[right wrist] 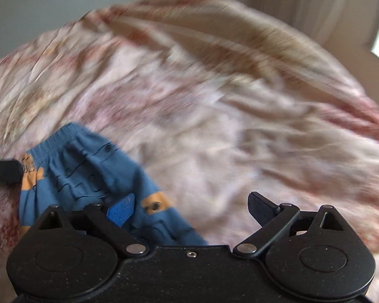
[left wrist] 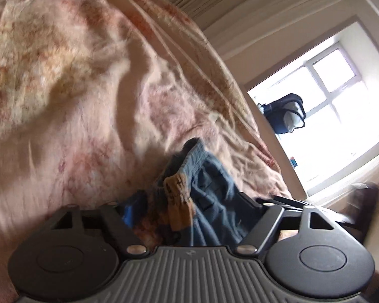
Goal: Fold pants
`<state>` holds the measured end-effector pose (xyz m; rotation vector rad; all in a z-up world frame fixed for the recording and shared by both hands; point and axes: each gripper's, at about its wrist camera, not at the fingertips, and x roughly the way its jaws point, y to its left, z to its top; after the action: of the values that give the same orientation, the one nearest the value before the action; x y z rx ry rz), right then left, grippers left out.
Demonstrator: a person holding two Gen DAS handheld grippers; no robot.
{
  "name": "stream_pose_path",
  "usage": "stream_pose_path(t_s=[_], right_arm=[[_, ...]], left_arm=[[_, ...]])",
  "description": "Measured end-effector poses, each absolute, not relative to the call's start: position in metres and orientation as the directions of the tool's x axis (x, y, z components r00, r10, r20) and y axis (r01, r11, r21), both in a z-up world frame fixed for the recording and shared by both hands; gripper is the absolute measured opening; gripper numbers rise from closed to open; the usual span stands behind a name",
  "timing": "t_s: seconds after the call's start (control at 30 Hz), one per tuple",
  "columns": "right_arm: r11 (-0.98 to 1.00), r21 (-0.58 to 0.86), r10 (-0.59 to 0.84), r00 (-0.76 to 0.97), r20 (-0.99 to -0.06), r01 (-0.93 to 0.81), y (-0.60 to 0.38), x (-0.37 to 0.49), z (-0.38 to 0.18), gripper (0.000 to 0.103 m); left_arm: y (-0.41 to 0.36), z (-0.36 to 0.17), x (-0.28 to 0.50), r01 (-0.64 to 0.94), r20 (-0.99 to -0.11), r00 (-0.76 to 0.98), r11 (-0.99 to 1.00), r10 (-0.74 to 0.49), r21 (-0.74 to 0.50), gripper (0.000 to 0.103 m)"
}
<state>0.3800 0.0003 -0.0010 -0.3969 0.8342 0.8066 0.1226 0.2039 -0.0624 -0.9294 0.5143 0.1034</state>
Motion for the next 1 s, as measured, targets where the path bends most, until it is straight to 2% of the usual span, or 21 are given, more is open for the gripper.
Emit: stream_pose_path(t_s=[0.17,0.3,0.4,0.5,0.53,0.63,0.83,1.0], right_arm=[[0.75,0.071,0.526,0.529,-0.666,-0.657,-0.069,0.33,0.024,0.097],[0.818,0.102,0.492,0.595,-0.636,-0.567,-0.114,0.282,0.017,0.099],[0.869,0.029,0.401,0.67,-0.624,-0.493,-0.131,0.25,0.003,0.099],[0.896,-0.075,0.292,0.71,-0.64,-0.437,-0.132,0.233,-0.021,0.099],[0.895,-0.108,0.268,0.715,-0.646,-0.433,-0.131,0.229,-0.028,0.099],[0.885,-0.131,0.268,0.718,-0.643,-0.447,-0.131,0.225,-0.041,0.099],[0.898,-0.077,0.307,0.743,-0.594,-0.433,-0.147,0.221,-0.033,0.1],[0.924,-0.06,0.29,0.793,-0.535,-0.378,-0.18,0.212,-0.019,0.1]], left_arm=[[0.206,-0.071,0.125,-0.299,-0.452,0.879,0.565,-0.149,-0.769,0.086],[0.206,-0.074,0.127,-0.305,-0.451,0.88,0.55,-0.15,-0.777,0.086],[0.204,-0.073,0.127,-0.331,-0.476,0.87,0.567,-0.125,-0.754,0.076],[0.2,-0.072,0.127,-0.371,-0.512,0.855,0.589,-0.086,-0.718,0.047],[0.199,-0.071,0.129,-0.373,-0.519,0.851,0.597,-0.084,-0.71,0.032],[0.192,-0.064,0.133,-0.346,-0.509,0.858,0.65,-0.073,-0.677,0.018],[0.149,-0.017,0.131,-0.218,-0.437,0.899,0.847,-0.019,-0.486,0.016],[0.072,0.035,0.127,0.007,-0.35,0.932,0.972,-0.091,-0.234,0.016]])
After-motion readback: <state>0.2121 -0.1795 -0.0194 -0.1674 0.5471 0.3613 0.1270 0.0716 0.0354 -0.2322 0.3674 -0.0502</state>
